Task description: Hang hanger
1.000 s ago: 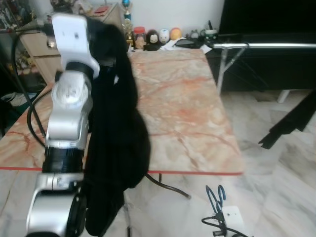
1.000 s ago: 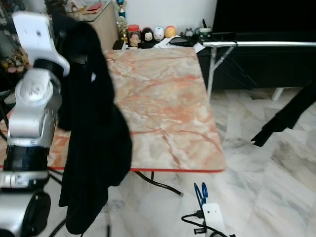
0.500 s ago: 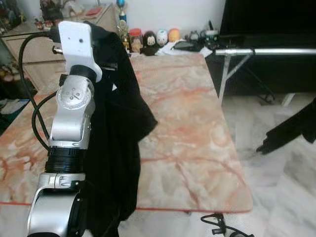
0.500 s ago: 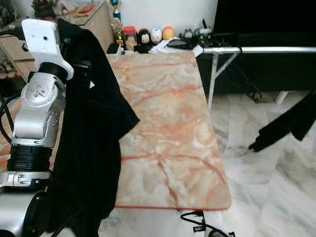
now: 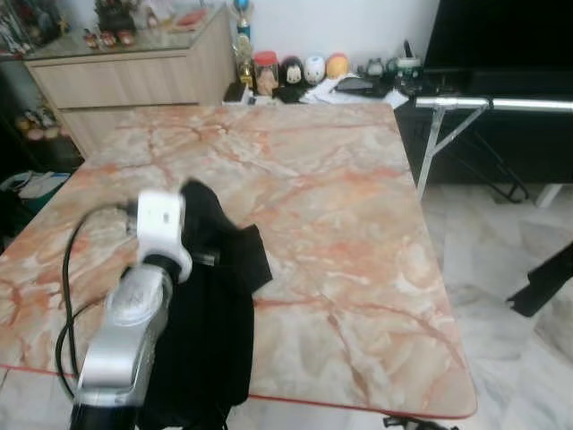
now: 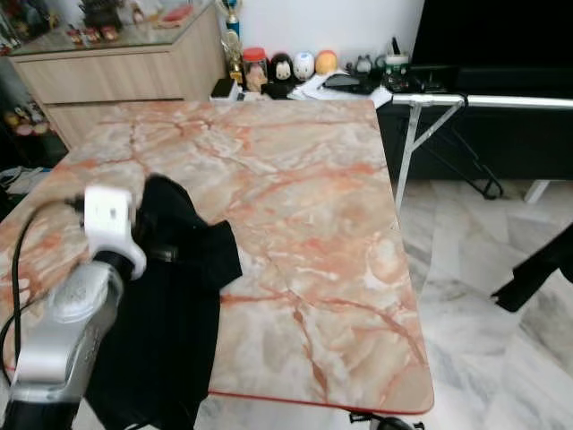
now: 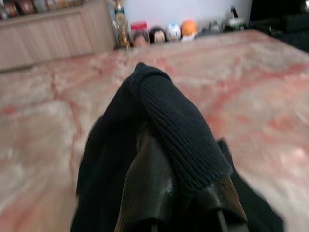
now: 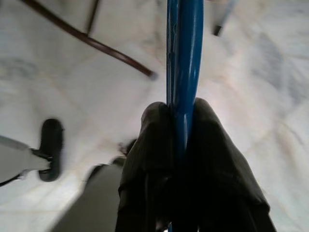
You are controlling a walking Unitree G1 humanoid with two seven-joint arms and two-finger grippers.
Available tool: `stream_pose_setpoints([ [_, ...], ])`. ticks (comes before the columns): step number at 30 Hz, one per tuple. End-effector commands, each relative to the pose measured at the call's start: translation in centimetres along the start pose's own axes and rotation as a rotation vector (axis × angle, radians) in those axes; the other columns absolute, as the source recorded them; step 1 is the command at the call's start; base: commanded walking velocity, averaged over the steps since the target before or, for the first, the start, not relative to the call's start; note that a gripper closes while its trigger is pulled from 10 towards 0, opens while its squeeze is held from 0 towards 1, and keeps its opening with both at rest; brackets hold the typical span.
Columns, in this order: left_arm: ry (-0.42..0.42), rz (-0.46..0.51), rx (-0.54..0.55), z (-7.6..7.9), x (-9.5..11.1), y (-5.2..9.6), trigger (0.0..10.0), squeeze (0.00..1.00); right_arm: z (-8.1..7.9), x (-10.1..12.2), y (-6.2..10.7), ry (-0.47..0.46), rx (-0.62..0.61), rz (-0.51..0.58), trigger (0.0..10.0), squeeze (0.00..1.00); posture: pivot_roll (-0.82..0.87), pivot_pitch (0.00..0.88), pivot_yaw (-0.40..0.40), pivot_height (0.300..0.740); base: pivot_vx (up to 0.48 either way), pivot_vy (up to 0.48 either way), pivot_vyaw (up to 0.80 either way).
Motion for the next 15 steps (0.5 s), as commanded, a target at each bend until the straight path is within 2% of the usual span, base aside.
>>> stream_pose_setpoints([
  [1, 0.0, -0.022, -0.051, 1.3, 0.0, 0.9, 10.0, 0.0, -0.4, -0.3, 0.0, 0.001, 0.011, -0.01, 10.0, 0.0, -0.05, 0.0, 0.084, 0.74, 0.0, 0.0, 0.0],
  [3, -0.001, -0.035, -0.054, 1.4, -0.2, 1.1, 10.0, 0.0, -0.4, -0.3, 0.0, 0.001, 0.012, -0.01, 10.0, 0.0, -0.05, 0.0, 0.084, 0.74, 0.0, 0.0, 0.0],
  [5, 0.018, -0.11, -0.081, 2.3, -1.9, 2.5, 10.0, 0.0, -0.5, -0.4, 0.0, 0.001, 0.019, -0.014, 10.0, 0.0, -0.05, 0.0, 0.087, 0.74, 0.0, 0.0, 0.0],
  [9, 0.006, -0.21, -0.111, 2.9, -4.1, 3.6, 10.0, 0.0, -0.6, -0.5, 0.1, 0.0, 0.024, -0.017, 10.0, 0.0, -0.05, 0.0, 0.088, 0.74, 0.0, 0.0, 0.0],
  [13, -0.017, -0.226, -0.11, 2.9, -4.6, 3.8, 10.0, 0.0, -0.6, -0.5, 0.1, -0.001, 0.025, -0.018, 10.0, 0.0, -0.05, 0.0, 0.088, 0.74, 0.0, 0.0, 0.0],
  [14, -0.014, -0.235, -0.074, 2.3, -5.3, 4.0, 10.0, 0.76, -0.6, -0.6, 0.1, -0.002, 0.028, -0.02, 10.0, 0.0, -0.06, 0.0, 0.092, 0.74, 0.0, 0.0, 0.0],
  [15, -0.013, -0.242, -0.058, 2.0, -5.6, 4.1, 10.0, 0.76, -0.7, -0.6, 0.1, -0.002, 0.03, -0.021, 10.0, 0.0, -0.06, 0.0, 0.092, 0.74, 0.0, 0.0, 0.0],
])
Point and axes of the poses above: a point about 5 cm out from each wrist's last joint towards the gripper, its own y axis pointing back from the gripper into the wrist, its own x axis along the axis of the wrist's last joint, z = x × y, the point moved 5 cm from there along -y, pointing out of the wrist towards the gripper, and after that the axes turned 8 degrees about y, right-handed, at the moved point
